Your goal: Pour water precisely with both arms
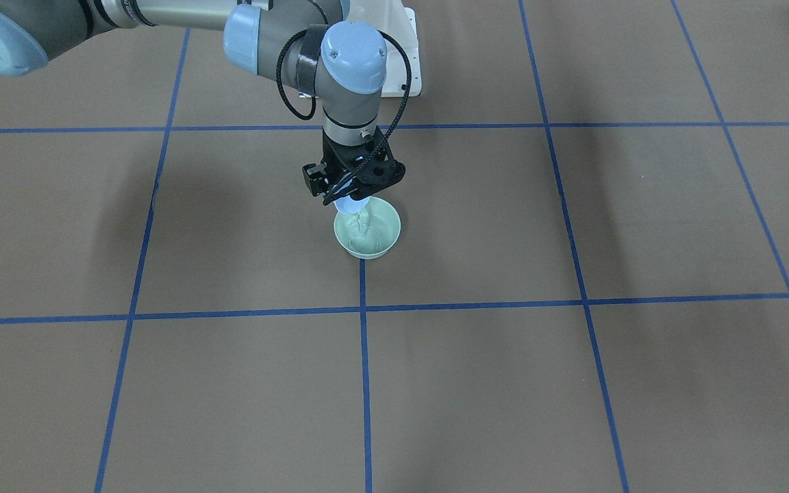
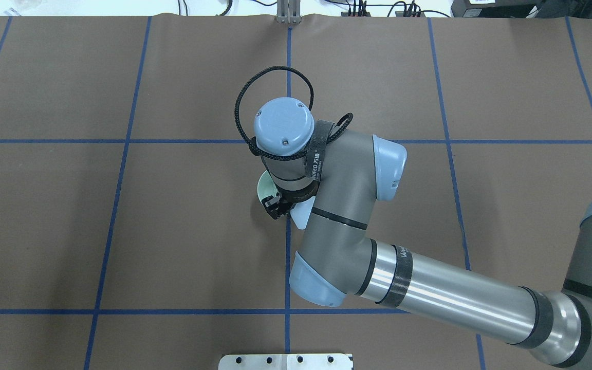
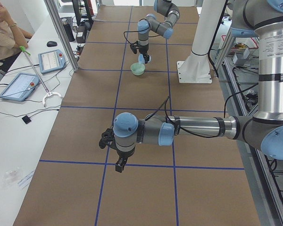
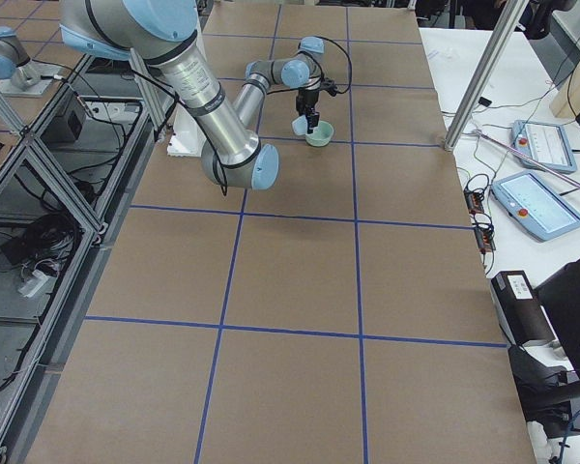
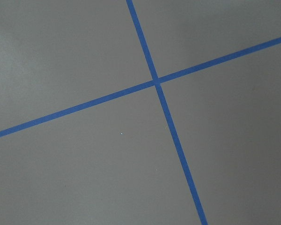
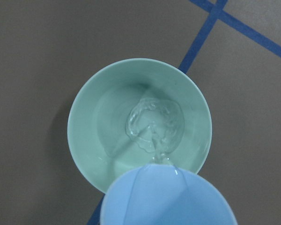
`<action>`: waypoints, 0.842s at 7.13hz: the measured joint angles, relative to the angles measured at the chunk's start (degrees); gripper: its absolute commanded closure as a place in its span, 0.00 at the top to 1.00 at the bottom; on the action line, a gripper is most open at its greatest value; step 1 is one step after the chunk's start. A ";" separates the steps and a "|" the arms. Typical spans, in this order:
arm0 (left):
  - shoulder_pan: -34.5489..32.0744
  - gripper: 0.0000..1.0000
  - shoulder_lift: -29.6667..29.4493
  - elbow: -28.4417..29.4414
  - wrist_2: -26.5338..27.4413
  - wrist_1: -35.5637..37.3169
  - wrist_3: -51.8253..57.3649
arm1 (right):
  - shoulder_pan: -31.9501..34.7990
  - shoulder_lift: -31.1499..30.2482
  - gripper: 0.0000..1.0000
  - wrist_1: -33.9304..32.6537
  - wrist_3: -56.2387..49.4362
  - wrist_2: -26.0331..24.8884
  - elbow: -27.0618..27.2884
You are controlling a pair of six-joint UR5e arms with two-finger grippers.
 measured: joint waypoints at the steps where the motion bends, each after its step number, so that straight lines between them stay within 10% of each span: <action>1: 0.00 1.00 0.00 0.00 0.01 0.00 0.00 | 0.00 0.73 0.00 -1.70 0.00 0.27 -0.16; 6: 0.00 1.00 0.08 0.21 0.16 0.00 0.00 | 0.04 1.66 0.00 -2.36 0.52 0.58 0.07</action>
